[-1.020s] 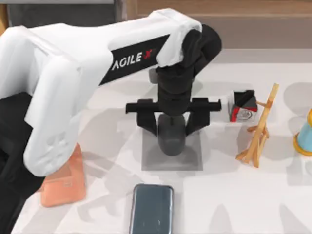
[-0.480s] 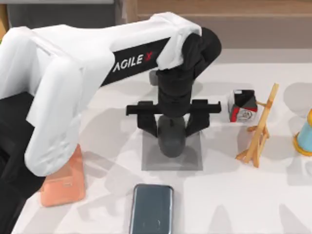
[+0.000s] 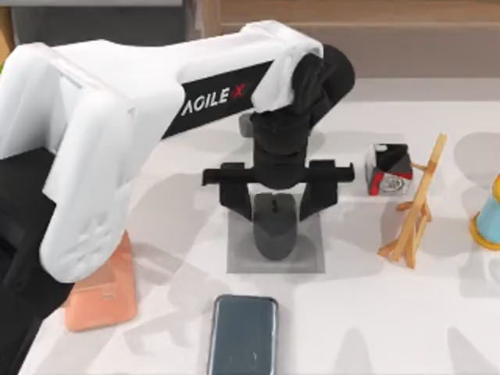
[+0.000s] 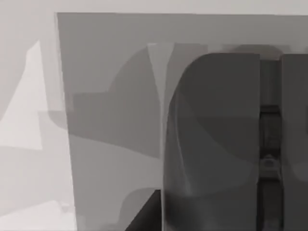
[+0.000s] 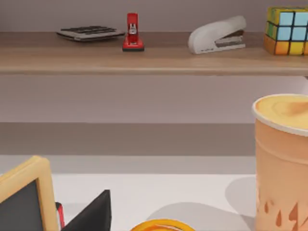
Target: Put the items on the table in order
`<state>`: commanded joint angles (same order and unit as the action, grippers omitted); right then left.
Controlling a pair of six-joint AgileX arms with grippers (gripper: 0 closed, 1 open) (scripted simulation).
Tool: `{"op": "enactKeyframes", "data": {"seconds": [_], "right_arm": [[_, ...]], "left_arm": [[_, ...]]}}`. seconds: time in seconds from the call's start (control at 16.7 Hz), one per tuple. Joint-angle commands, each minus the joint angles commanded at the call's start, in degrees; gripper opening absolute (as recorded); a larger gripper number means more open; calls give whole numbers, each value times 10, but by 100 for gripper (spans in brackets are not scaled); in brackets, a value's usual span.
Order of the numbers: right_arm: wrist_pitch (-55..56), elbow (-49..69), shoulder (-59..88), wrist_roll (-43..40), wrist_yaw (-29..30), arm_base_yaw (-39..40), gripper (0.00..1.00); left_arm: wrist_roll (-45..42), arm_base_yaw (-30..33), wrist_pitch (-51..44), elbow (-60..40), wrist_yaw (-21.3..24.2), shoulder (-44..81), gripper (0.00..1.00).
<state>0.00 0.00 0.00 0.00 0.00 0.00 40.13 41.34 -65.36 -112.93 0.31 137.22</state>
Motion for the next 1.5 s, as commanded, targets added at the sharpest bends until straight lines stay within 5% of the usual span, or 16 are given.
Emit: {"op": "enactKeyframes", "data": {"seconds": [0.18, 0.84, 1.5], "right_arm": [[0, 0, 0, 0, 0, 0, 100], [0, 0, 0, 0, 0, 0, 100], [0, 0, 0, 0, 0, 0, 100]], "left_arm": [[0, 0, 0, 0, 0, 0, 100], [7, 4, 1, 14, 0, -16, 100], [107, 99, 52, 350, -17, -250, 100]]}}
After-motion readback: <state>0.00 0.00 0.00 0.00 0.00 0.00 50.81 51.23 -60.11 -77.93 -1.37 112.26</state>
